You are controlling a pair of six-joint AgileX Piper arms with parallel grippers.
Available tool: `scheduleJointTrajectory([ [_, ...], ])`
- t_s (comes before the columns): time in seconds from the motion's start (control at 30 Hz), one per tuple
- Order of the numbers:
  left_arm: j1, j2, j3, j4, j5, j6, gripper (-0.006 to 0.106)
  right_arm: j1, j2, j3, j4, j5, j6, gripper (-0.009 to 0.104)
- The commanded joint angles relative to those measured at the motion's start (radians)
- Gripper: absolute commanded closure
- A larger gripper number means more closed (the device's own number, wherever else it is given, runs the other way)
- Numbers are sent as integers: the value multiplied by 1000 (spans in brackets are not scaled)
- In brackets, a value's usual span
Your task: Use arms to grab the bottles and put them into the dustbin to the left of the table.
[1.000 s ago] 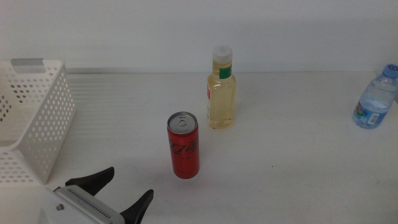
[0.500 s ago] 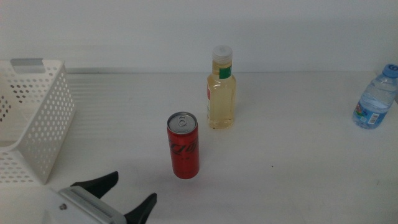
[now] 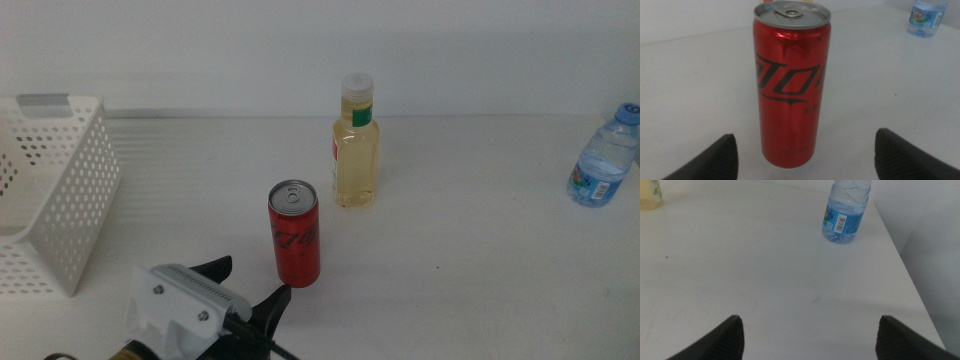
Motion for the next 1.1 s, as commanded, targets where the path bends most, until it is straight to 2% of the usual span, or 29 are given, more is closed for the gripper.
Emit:
scheduleJointTrajectory([
  [0.0,4,-7,-35,-4,-142,-20,10,-5,-27,-3,-10,-71,-9,21],
  [0.1,46,4,-56,30,-138,-25,10,-5,-27,-3,-10,-71,-9,21],
  [0.33,189,19,-129,271,-24,-88,10,-5,-27,-3,-10,-71,-9,21],
  [0.43,222,39,-162,325,-25,-107,10,-5,-27,-3,-10,-71,-9,21],
  [0.73,229,149,-264,363,-28,-131,10,-5,-27,-3,-10,-71,-9,21],
  [1.07,229,259,-362,350,-30,-150,10,-5,-27,-3,-10,-71,-9,21],
])
